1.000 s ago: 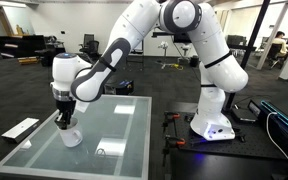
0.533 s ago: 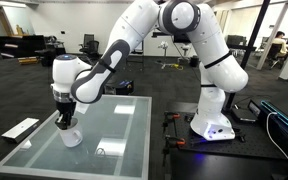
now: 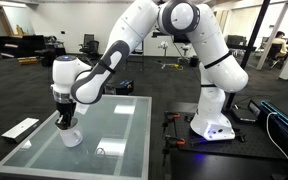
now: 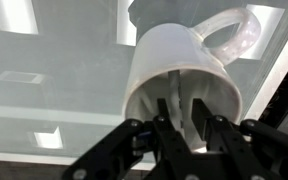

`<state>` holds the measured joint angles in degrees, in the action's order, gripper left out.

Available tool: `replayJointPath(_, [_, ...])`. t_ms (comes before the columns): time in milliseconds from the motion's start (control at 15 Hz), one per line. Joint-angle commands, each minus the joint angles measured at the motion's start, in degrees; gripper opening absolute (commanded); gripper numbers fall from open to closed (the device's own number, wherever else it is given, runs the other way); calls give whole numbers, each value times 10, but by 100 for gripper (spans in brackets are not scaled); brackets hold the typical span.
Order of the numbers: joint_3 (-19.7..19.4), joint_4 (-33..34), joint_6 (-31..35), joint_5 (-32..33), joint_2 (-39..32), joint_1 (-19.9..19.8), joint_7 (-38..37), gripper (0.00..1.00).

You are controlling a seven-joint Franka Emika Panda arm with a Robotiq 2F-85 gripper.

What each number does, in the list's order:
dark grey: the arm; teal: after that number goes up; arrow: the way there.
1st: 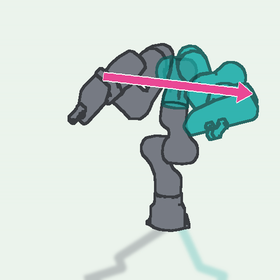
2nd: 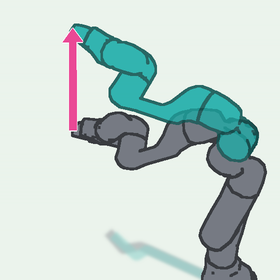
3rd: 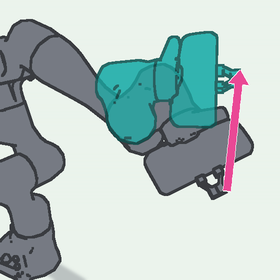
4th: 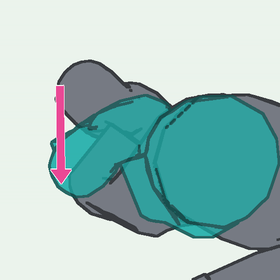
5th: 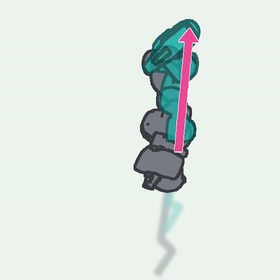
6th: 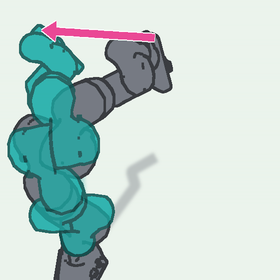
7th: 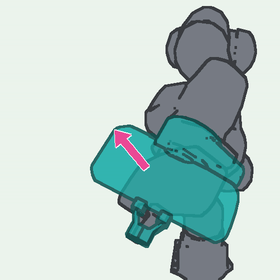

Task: Take the green pen out of the white mug and place it on the table

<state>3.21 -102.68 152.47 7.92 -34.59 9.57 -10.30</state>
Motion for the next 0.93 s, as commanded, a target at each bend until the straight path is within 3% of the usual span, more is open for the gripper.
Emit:
replayJointPath(0, [-4,14,2,-9,-9,3,21,19])
replayJointPath(267, [-3,17,-1,-10,-14,2,23,14])
replayJointPath(400, [-3,19,-1,-10,-15,2,23,4])
replayJointPath(867, [-12,-1,5,-3,3,12,7,3])
